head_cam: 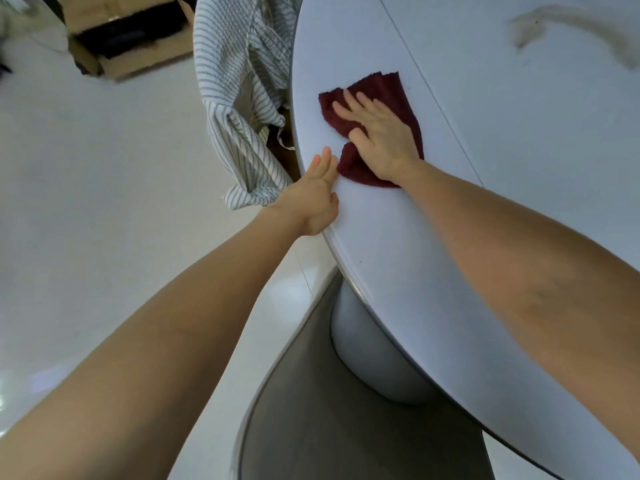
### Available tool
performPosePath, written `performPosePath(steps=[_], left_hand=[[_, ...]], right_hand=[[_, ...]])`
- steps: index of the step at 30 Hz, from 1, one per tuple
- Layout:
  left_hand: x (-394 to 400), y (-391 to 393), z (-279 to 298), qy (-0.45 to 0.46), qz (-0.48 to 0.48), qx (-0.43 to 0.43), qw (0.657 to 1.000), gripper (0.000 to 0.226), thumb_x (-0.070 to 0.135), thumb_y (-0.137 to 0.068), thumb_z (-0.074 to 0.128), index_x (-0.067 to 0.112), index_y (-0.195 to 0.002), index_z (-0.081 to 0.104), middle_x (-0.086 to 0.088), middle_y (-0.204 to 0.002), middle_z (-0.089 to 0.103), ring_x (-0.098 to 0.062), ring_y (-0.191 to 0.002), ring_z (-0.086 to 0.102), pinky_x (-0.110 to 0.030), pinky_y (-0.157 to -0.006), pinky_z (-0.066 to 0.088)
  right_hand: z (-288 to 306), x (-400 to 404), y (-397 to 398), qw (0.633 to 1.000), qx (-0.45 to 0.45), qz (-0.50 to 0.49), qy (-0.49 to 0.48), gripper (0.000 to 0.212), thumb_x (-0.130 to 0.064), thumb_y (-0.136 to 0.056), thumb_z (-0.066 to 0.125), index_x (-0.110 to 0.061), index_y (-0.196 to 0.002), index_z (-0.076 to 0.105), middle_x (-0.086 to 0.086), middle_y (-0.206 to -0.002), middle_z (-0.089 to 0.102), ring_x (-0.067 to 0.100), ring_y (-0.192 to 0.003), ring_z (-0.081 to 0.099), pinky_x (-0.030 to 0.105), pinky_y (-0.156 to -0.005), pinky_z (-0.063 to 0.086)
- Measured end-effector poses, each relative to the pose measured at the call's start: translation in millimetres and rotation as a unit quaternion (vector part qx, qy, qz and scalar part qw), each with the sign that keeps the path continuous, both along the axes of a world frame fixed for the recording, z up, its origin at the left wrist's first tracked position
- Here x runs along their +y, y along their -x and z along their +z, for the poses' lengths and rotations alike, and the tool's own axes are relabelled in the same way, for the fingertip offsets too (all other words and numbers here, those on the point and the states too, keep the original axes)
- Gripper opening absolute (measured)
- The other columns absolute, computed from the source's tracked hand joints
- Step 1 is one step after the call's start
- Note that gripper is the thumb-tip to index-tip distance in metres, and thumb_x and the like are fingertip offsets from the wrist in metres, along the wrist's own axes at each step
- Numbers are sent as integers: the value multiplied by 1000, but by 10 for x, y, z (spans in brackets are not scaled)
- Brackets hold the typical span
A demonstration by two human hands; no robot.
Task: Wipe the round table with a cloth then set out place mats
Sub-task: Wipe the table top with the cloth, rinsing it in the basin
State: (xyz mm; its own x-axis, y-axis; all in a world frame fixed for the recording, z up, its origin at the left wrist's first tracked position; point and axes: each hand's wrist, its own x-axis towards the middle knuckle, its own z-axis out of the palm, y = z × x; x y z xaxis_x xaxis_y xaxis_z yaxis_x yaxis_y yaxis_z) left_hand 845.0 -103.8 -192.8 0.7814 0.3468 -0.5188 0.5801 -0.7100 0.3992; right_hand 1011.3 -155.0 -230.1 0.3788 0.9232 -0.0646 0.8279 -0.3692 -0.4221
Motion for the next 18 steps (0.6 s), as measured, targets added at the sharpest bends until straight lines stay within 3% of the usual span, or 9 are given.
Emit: performPosePath(steps=[4,11,14,18], left_hand=[[47,-4,37,15,9,11,1000,62,17,-103,30,8,-153,-7,-5,-160,-16,-16,-148,-10,-23,-115,-4],[-29,10,92,-19,11,43,999,63,28,-105,27,3,-152,-7,-10,-159,-16,-24,-148,-8,-31,-118,0],[-81,2,121,-28,-2,46,999,62,28,-105,26,3,-152,-8,-10,-159,-17,-24,-148,-7,-32,-118,1],[-93,-43,104,-37,-24,39,998,62,28,-106,25,3,-152,-7,-10,-160,-16,-24,-148,-6,-33,-118,1]], right_hand=[[-63,-484,196,999,-22,34,-6,64,-31,-88,19,-23,-150,35,0,-158,27,17,-147,22,27,-121,8],[-91,-1537,837,999,-39,25,-7,58,-25,-91,33,-17,-149,35,4,-157,28,20,-146,23,34,-121,11],[-69,-1770,1070,997,-60,-50,-22,57,-24,-92,33,-14,-148,39,7,-155,33,23,-144,29,40,-120,20],[-55,-1721,1420,969,-62,-237,-22,58,-27,-93,28,-11,-148,37,10,-155,33,25,-144,28,38,-121,17]])
